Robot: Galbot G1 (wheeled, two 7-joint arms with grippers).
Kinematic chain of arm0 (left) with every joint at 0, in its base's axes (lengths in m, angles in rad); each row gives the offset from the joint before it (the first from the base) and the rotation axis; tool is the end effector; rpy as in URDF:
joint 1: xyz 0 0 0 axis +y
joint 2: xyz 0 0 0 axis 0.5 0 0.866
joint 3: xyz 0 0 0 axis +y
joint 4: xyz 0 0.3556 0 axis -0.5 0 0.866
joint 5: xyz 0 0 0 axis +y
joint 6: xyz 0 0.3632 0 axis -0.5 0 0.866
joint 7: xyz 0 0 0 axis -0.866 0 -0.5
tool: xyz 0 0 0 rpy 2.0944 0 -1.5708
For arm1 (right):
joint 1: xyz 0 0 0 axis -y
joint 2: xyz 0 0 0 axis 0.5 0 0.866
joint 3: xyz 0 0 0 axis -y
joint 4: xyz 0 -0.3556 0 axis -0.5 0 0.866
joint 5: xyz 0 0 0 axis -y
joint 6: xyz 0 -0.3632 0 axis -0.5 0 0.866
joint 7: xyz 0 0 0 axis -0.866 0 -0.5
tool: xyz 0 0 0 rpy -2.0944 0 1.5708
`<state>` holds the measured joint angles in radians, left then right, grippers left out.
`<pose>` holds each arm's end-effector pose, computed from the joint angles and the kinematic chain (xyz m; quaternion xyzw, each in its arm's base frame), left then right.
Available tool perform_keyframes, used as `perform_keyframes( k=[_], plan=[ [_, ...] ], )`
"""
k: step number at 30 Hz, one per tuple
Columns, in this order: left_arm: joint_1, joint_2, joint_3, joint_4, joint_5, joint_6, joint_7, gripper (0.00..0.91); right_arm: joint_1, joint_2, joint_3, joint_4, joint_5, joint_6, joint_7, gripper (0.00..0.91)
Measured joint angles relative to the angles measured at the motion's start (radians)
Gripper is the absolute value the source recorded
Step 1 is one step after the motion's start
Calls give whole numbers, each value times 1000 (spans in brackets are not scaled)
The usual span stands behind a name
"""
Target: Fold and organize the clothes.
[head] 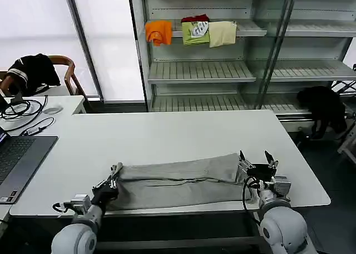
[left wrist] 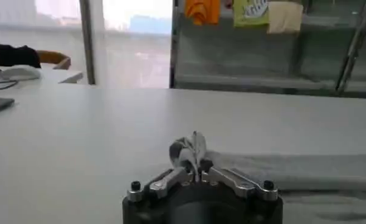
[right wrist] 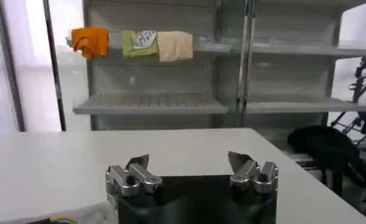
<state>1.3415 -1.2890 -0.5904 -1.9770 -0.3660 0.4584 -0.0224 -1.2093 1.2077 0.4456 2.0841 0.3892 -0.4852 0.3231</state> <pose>0.2613 0.0804 -0.2856 -0.0248 -0.9843 0.0297 0.1725 0.2831 -0.0399 -0.2231 -0.0302 -0.9948 0.0140 0.0958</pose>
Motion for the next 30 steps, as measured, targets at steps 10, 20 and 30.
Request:
perform_keyframes(
  k=[10,20,30],
  plan=[
    [33,119,-144,46,-77,-30,32,0,4,1,-5,-3,4,-3,0,907],
    [18,296,-337,173,-177,-33,49,0,13,10,-15,-5,6,-3,0,907],
    [25,385,-445,168,-226,-11,34,0,34,19,-31,-12,0,-5,-9,907]
  ],
)
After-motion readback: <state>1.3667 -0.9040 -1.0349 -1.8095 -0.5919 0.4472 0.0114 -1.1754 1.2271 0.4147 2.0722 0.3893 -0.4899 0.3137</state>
